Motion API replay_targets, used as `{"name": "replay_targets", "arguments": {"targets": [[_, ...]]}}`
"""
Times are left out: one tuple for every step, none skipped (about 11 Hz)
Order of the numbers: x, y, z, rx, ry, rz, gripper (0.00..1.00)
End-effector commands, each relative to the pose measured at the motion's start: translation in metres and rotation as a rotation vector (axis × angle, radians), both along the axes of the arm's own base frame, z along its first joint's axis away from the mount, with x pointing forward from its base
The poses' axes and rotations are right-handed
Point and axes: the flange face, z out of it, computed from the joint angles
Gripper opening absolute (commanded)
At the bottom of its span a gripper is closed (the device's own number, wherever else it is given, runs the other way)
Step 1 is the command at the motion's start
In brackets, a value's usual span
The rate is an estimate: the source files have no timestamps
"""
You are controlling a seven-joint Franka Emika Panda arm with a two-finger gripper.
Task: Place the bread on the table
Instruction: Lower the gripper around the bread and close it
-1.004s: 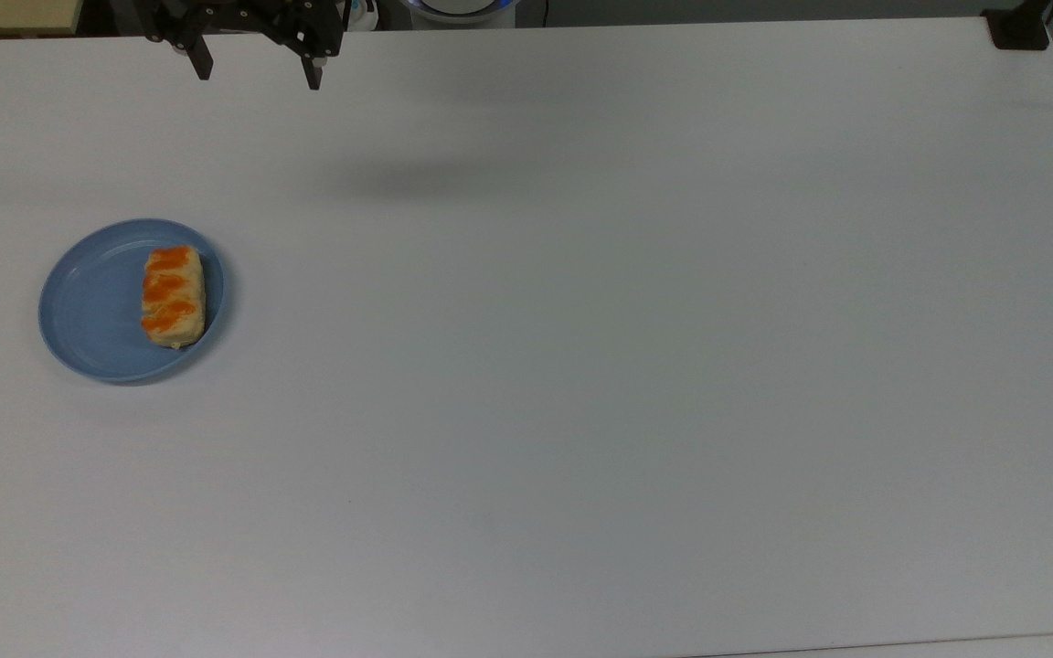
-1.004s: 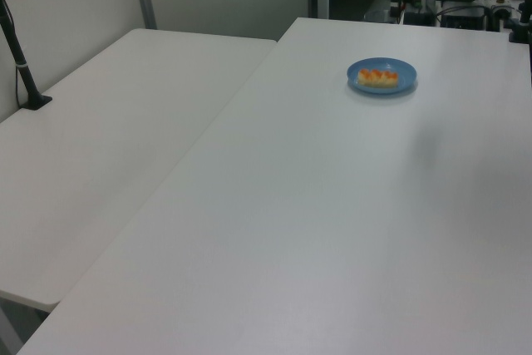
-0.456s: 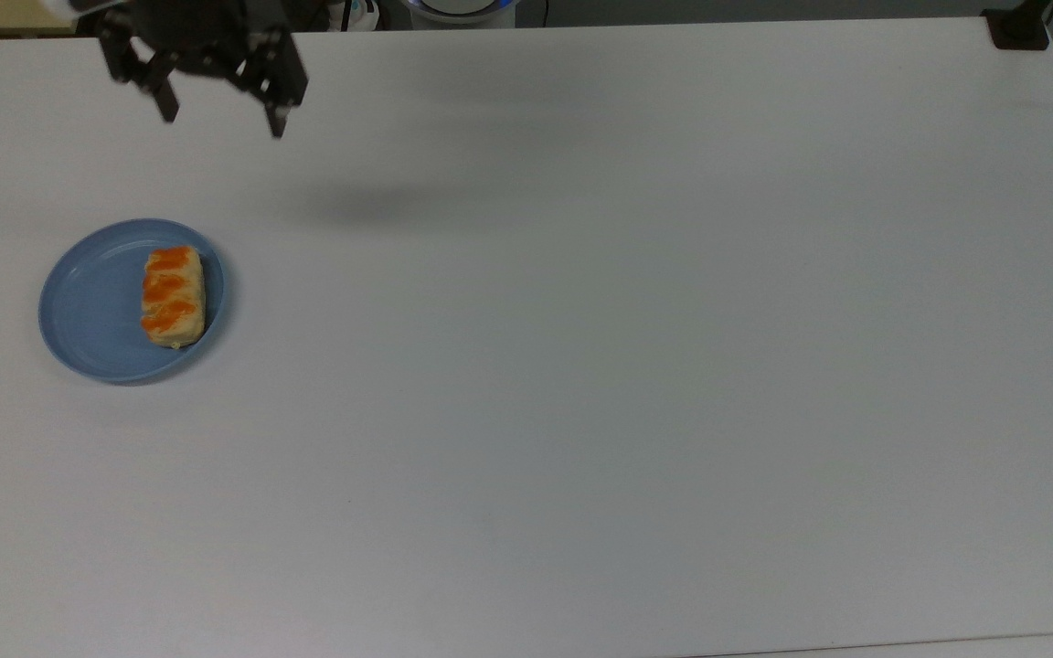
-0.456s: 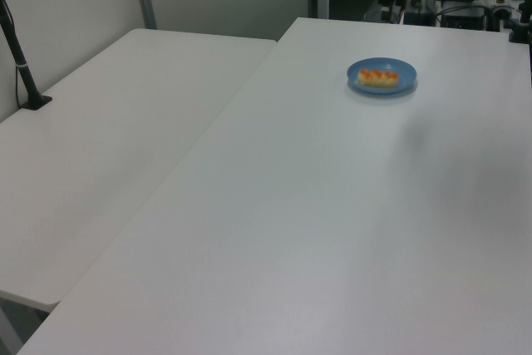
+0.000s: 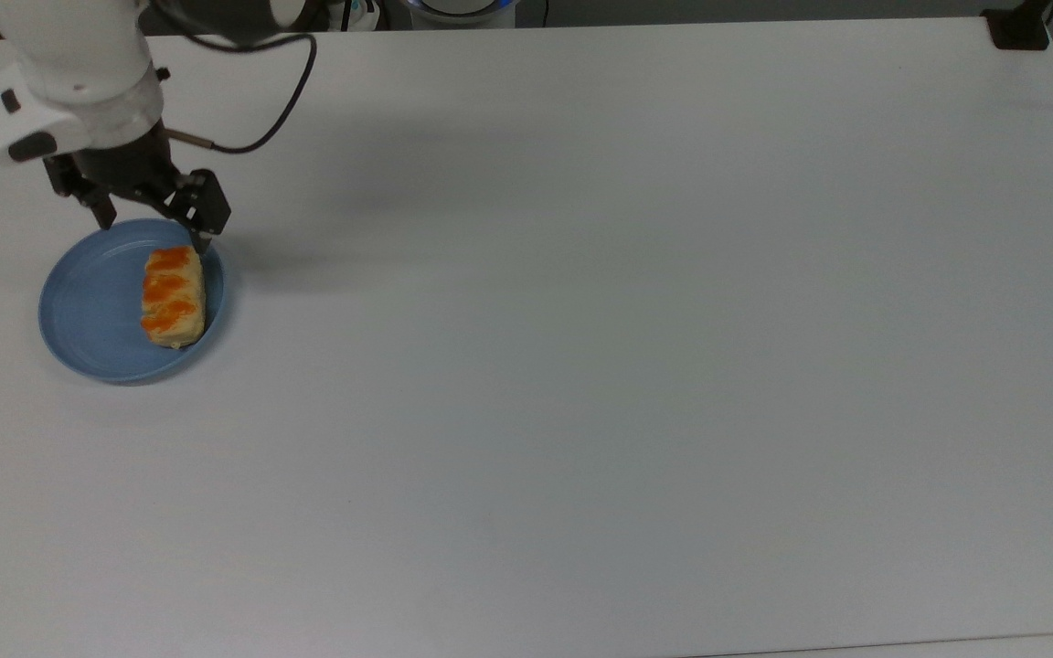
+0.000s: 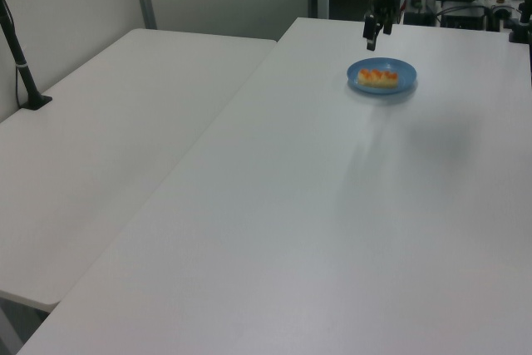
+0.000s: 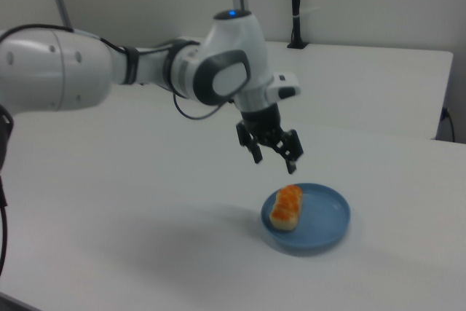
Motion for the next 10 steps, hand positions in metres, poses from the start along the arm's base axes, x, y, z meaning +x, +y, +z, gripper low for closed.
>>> {"name": "replay_targets", "arguments": {"targets": [[-0.006, -0.032, -0.019, -0.032, 0.021, 0.103, 1.0], [-0.008, -0.034, -0.035, -0.029, 0.051, 0.111, 1.0], [-0.006, -0.033, -0.055, -0.03, 0.066, 0.116, 1.0], [-0.003, -0.033, -0.074, -0.042, 0.058, 0.12, 1.0], [-0.001, -0.032, -0.089, -0.051, 0.048, 0.124, 1.0], [0.002, -0.03, -0.098, -0.053, 0.05, 0.124, 1.0], [0.005, -0.025, -0.105, -0.053, 0.053, 0.131, 0.99], [0.006, -0.02, -0.108, -0.055, 0.055, 0.14, 0.9], [0.007, -0.019, -0.109, -0.055, 0.056, 0.142, 0.73], [0.007, -0.019, -0.107, -0.054, 0.053, 0.139, 0.54]]}}
